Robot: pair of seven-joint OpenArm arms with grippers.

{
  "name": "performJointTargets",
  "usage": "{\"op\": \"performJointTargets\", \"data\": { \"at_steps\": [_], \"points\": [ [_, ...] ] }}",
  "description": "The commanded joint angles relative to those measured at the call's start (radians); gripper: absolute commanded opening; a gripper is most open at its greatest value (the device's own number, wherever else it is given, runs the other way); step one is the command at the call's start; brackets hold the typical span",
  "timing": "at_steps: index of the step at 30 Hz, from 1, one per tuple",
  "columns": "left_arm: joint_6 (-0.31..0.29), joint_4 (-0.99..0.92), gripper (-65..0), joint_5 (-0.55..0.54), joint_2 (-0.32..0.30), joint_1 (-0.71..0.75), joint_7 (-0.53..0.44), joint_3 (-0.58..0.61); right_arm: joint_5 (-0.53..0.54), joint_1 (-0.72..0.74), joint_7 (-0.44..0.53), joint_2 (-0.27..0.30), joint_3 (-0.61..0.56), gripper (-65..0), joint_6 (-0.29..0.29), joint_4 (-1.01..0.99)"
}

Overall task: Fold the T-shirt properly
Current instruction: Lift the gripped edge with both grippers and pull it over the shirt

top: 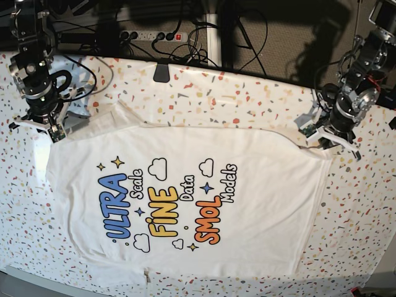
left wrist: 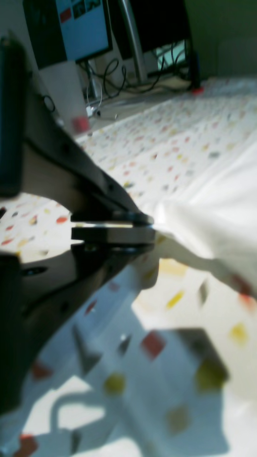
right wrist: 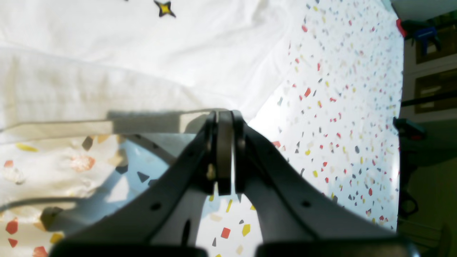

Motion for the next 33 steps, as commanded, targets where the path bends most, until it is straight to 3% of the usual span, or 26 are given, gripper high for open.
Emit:
{"op": "performJointTargets", "data": {
  "at_steps": [1,13,18,33],
  "points": [
    [0.02,0.014,-65.0,0.005,-0.015,-0.025,-0.008,-0.007,-0.002,0.008,0.019,0.017,0.008,-65.0,-0.016,0.013],
    [0.021,0.013,-65.0,-0.003,-0.014,-0.141,-0.007,-0.007,0.033,0.047,0.023,0.014,0.008,-65.0,-0.016,0.012],
    [0.021,0.013,-65.0,-0.07,-0.009,-0.177,-0.009,-0.007,0.038,0.097,0.017,-0.023,0.008,-65.0,-0.016,0.001],
    [0.022,-0.136,-65.0,-0.109,0.105,-0.309,-0.012,-0.007,0.059,0.318,0.02,-0.047,0.008,-65.0,-0.016,-0.232]
  ]
}}
